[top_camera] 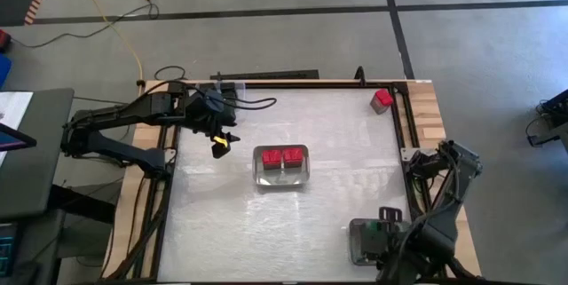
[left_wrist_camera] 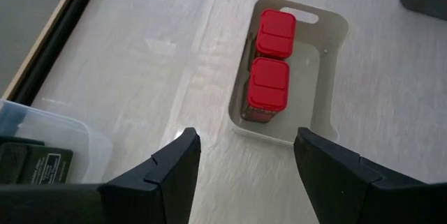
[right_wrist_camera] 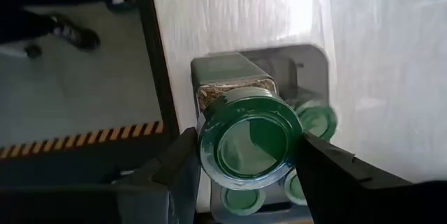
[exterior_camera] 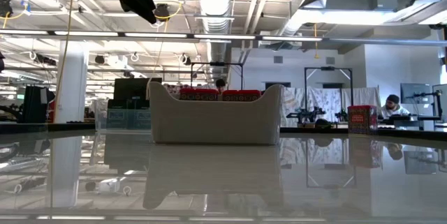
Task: Sort spices by type
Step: Put the green seasoning bottle into the black bin
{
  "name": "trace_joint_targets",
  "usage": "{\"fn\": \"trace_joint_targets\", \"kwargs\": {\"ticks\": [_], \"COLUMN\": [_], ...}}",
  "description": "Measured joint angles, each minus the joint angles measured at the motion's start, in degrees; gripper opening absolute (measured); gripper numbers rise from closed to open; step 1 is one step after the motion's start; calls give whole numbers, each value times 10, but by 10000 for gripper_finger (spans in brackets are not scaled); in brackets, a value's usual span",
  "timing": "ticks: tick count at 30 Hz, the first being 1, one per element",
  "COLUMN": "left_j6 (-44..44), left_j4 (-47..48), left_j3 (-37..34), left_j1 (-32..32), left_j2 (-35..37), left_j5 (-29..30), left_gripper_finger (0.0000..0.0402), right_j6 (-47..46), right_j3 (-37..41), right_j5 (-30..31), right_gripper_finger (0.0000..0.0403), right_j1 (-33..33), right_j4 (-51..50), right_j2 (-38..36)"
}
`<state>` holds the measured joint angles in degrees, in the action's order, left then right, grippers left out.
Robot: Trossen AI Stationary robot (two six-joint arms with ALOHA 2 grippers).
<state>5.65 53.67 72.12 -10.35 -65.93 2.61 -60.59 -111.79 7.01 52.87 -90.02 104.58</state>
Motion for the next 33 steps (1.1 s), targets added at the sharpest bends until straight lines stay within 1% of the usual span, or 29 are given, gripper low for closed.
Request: {"fn": "trace_joint_targets", "kwargs": {"ticks": [6,9,16,24,33], "left_j6": [0,2,11,11,17], "left_j4": [0,0,0,0,0], "left_j3": [0,0,0,0,0], "left_j1": [0,0,0,0,0], "left_j2": [0,0,0,0,0], "left_j5": [0,0,-1,-1,-1], "left_gripper_finger": [222,222,222,222,222], "right_j6": [8,32,39,13,10], "right_j3": [0,1,1,39,80], "right_j5": [-40,-43,-47,-48,-50], "right_gripper_finger": [223,223,223,223,223], "right_j1": [12,20,23,23,24], "right_j4": [0,-1,0,0,2], "right_j2": [30,47,80,72,71]}}
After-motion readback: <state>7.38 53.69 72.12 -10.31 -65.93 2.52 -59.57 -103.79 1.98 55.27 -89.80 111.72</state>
